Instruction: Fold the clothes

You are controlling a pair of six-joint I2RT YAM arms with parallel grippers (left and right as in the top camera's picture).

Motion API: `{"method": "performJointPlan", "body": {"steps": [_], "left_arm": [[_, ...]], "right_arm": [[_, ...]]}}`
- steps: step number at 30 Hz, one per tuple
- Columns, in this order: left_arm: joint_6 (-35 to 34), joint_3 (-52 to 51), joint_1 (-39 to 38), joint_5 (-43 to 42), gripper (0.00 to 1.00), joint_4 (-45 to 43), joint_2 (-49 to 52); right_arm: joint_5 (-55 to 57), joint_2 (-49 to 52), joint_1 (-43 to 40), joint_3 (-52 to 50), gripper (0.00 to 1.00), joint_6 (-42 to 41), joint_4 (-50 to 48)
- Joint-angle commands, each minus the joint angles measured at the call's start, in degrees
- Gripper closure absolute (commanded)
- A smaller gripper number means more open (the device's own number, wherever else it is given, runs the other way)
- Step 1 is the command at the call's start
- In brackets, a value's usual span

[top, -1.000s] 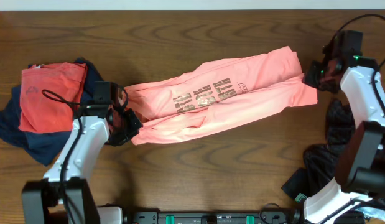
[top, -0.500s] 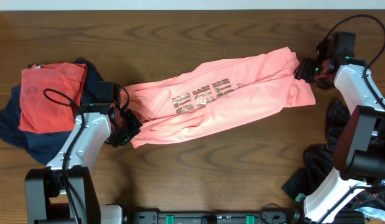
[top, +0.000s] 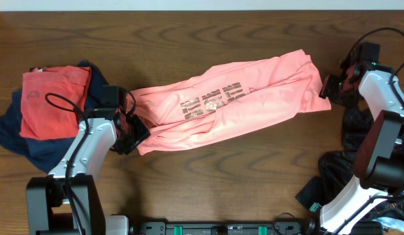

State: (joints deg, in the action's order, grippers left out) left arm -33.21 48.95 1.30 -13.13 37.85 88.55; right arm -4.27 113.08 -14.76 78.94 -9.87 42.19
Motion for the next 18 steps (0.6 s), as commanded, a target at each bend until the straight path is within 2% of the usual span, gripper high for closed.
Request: {"method": "performJointPlan", "body": {"steps": [1,5,7,8,11,12,15,18], "left_arm": [[-0.07,1.01,0.24,0.76,0.49,-0.04,0.28],[1.68,1.01,0.24,0.74,0.45,-0.52,0.28],[3.21,1.01,0.24,0.76,0.44,-1.14,0.28],[3.87,1.01,0.24,0.76,0.43,-1.40,0.28],[5.62,1.01,0.24,0.76,0.43,-2.08,0.28],[5.79,1.01,0.24,0.76,0.42,-2.23,0.28],[6.93,1.18,0.24,0.74,0.42,-2.93,0.22],[8.70,1.64,0.24,0.74,0.42,-3.78,-0.31]], "right_arm": [[0.63,0.87,0.26,-3.04,0.45,1.38,-1.16],[0.66,0.90,0.24,-7.08,0.45,1.38,-4.11],[0.87,0.90,0.15,-8.92,0.49,1.38,-5.18],[1.14,0.90,0.13,-9.55,0.56,1.38,-5.31],[2.38,0.90,-0.13,-10.38,0.94,0.70,-3.87],[4.00,0.90,-0.37,-10.38,0.99,-1.05,-2.78],[9.07,0.81,-1.51,-10.36,0.99,-6.38,1.20],[11.63,0.81,-2.75,-10.36,0.99,-7.54,4.28]]}}
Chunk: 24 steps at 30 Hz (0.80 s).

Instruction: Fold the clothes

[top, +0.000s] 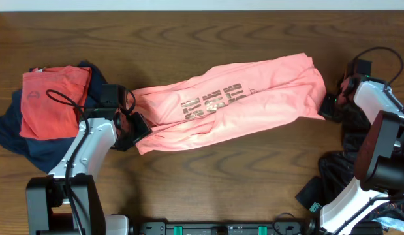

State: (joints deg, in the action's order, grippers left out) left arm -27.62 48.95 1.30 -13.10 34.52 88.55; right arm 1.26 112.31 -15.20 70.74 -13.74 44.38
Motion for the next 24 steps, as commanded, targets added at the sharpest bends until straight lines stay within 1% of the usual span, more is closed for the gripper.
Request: {"method": "performJointPlan", "body": {"steps": [1,4,7,9,12,13,14,15,16,17,19,24], "left_arm": [[3.69,1.84,0.24,0.72,0.42,-0.94,-0.66],[5.14,2.38,0.24,0.48,0.42,-2.97,-1.44],[5.14,3.10,0.24,0.48,0.42,-5.35,-1.81],[5.14,3.63,0.24,0.46,0.38,-6.95,-1.81],[5.14,4.02,0.24,0.26,0.34,-10.45,-1.81],[5.16,4.02,0.24,0.28,0.33,-11.74,-1.81],[5.22,4.02,0.24,0.28,0.32,-13.11,-1.81],[5.64,4.02,0.24,0.28,0.31,-14.78,-1.75],[6.29,4.02,0.24,0.28,0.31,-16.35,-1.73],[6.73,4.02,0.24,0.28,0.32,-17.57,-1.66],[7.61,4.04,0.24,0.28,0.31,-20.06,-1.38],[10.73,4.31,0.24,0.28,0.31,-26.53,0.90]], "right_arm": [[6.71,1.53,-2.62,-2.16,0.99,-3.91,2.84],[9.84,1.11,-3.39,-2.16,0.99,-6.23,5.46],[13.03,-0.42,-3.78,-2.16,0.99,-8.70,7.34],[14.45,-1.99,-4.09,-2.16,0.99,-10.16,8.20],[13.70,-4.81,-4.63,-2.16,0.99,-10.67,8.28],[12.98,-5.60,-4.68,-2.16,0.97,-10.62,8.00],[12.02,-6.29,-4.68,-2.16,0.83,-10.23,7.67],[10.27,-6.91,-4.66,-2.16,0.62,-9.40,7.17],[8.20,-7.34,-4.66,-2.16,0.44,-8.44,6.67],[6.27,-7.56,-4.66,-2.16,0.41,-7.37,6.51],[3.02,-7.85,-4.66,-2.16,0.39,-4.52,6.38],[-0.37,-8.76,-4.59,-2.16,0.40,-4.17,6.43]]}}
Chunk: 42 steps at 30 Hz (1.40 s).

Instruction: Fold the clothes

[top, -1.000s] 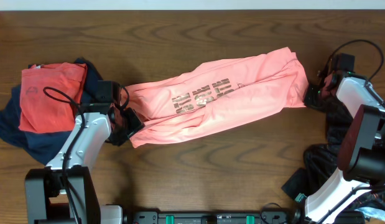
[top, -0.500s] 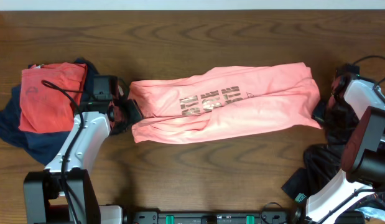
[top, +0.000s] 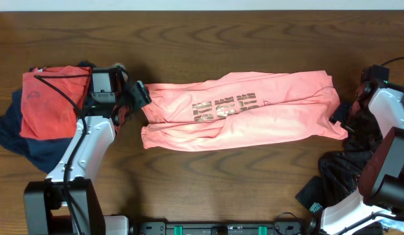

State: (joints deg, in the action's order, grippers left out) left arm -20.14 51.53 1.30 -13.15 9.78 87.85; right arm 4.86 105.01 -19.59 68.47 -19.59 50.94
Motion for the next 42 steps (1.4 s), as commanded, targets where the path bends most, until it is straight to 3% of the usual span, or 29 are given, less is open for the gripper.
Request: {"method": "performJointPlan", "body": {"steps": [1,12,15,16,19,20,22,25,31,34,42], "left_arm": [[3.34,1.75,0.24,0.33,0.31,-3.04,2.29],[4.31,2.75,-1.07,-1.38,0.32,-12.44,14.73],[4.31,2.78,-1.70,-1.36,0.33,-13.81,16.83],[4.31,2.78,-1.88,-1.36,0.40,-13.99,17.18],[4.26,2.78,-2.03,-1.38,0.85,-13.75,17.59],[4.26,2.78,-2.03,-1.38,0.94,-13.49,17.59],[4.26,2.78,-2.03,-1.38,0.94,-12.81,17.57],[4.22,2.78,-2.03,-1.40,0.94,-11.34,17.22],[3.80,2.78,-2.03,-1.36,0.94,-7.72,15.74],[3.80,2.78,-2.03,-1.38,0.94,-5.86,15.54],[3.78,2.75,-2.03,-1.38,0.94,-3.13,15.54]], "right_arm": [[-4.72,-2.01,-0.20,0.15,0.40,1.70,-0.17],[-11.63,-10.08,-0.15,1.99,0.36,6.84,-0.76],[-12.94,-11.39,-0.15,2.01,0.40,6.82,-0.74],[-13.09,-11.52,-0.15,2.01,0.46,6.82,-0.76],[-13.46,-11.45,-0.02,2.01,0.63,6.80,-0.79],[-13.84,-11.45,0.17,2.01,0.66,6.82,-0.83],[-14.43,-11.45,0.76,2.03,0.67,7.28,-1.05],[-14.53,-11.41,2.38,2.73,0.63,9.27,-0.90],[-14.08,-9.97,6.51,9.40,0.45,11.61,-0.85],[-13.64,-7.06,8.17,14.80,0.42,12.02,-1.49],[-13.22,4.74,11.74,22.23,0.25,12.41,-13.35]]}}
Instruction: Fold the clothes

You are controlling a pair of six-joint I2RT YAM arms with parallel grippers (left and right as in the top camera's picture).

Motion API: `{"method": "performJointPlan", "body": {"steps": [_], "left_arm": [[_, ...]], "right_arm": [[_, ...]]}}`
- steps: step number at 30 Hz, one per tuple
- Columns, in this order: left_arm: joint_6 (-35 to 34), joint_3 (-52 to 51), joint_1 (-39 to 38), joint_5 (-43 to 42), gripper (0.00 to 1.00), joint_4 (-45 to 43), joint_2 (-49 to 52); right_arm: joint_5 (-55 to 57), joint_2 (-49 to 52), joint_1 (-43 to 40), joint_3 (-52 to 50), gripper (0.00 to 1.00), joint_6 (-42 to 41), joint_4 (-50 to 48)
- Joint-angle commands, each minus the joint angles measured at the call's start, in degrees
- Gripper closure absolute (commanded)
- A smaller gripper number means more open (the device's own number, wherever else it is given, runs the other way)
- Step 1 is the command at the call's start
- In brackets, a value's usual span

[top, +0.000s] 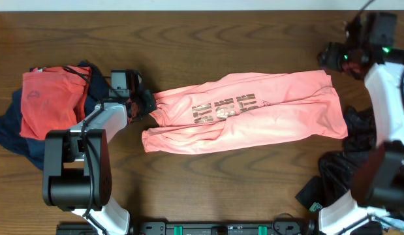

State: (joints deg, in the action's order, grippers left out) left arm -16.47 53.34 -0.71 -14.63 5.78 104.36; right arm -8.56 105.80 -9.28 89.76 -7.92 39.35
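Note:
A coral pink shirt [254, 114] with glittery lettering lies stretched across the middle of the wooden table [208, 32], long side left to right. My left gripper [147, 104] sits at the shirt's upper left corner and looks shut on the cloth there. My right gripper [327, 60] hovers at the far right, just beyond the shirt's upper right corner. Whether it touches the cloth, and whether it is open or shut, I cannot make out from overhead.
A folded orange-red garment [55, 98] lies on navy cloth [15, 134] at the left edge. A heap of dark clothes [361, 156] fills the right side below my right arm. A small black item [311, 192] lies near the front right.
My right gripper has left the shirt's lower right corner and now stands by the upper right corner. The left gripper stays at the left end, its arm bent differently. The shirt lies flatter on the right.
The shirt first lay slanted, its right end higher, with a gripper at each end. By 1.4 s ago both ends had shifted and it lay nearly level and stretched. Now the right gripper has gone to the far corner while the left stays at the left end.

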Motion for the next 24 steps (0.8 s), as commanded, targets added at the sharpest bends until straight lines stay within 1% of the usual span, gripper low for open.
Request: {"method": "performJointPlan", "body": {"steps": [1,3,5,10,16,22,24], "left_arm": [[0.09,0.94,-0.02,0.11,0.94,1.09,-0.96],[-0.11,0.94,-0.02,0.11,0.94,1.55,-0.96],[-0.09,0.94,-0.02,0.11,0.94,1.81,-0.96],[-0.11,0.94,-0.02,0.11,0.94,1.90,-0.96],[-0.11,0.94,-0.02,0.13,0.94,1.90,-0.96],[-0.11,0.94,-0.02,0.13,0.94,1.90,-0.96],[-0.11,0.94,-0.02,0.11,0.94,1.90,-0.96]], "right_arm": [[0.20,5.18,1.60,0.94,0.23,0.74,-3.85],[0.17,8.02,1.88,0.94,0.16,0.72,-8.52],[0.17,10.91,1.99,0.94,0.16,0.00,-12.20],[0.13,16.26,2.25,0.94,0.14,-0.39,-16.90],[0.17,20.90,2.45,0.92,0.12,-0.57,-16.41],[0.20,23.28,2.58,0.87,0.12,-0.57,-14.64],[0.17,23.89,2.60,0.87,0.15,-0.59,-13.75]]}}
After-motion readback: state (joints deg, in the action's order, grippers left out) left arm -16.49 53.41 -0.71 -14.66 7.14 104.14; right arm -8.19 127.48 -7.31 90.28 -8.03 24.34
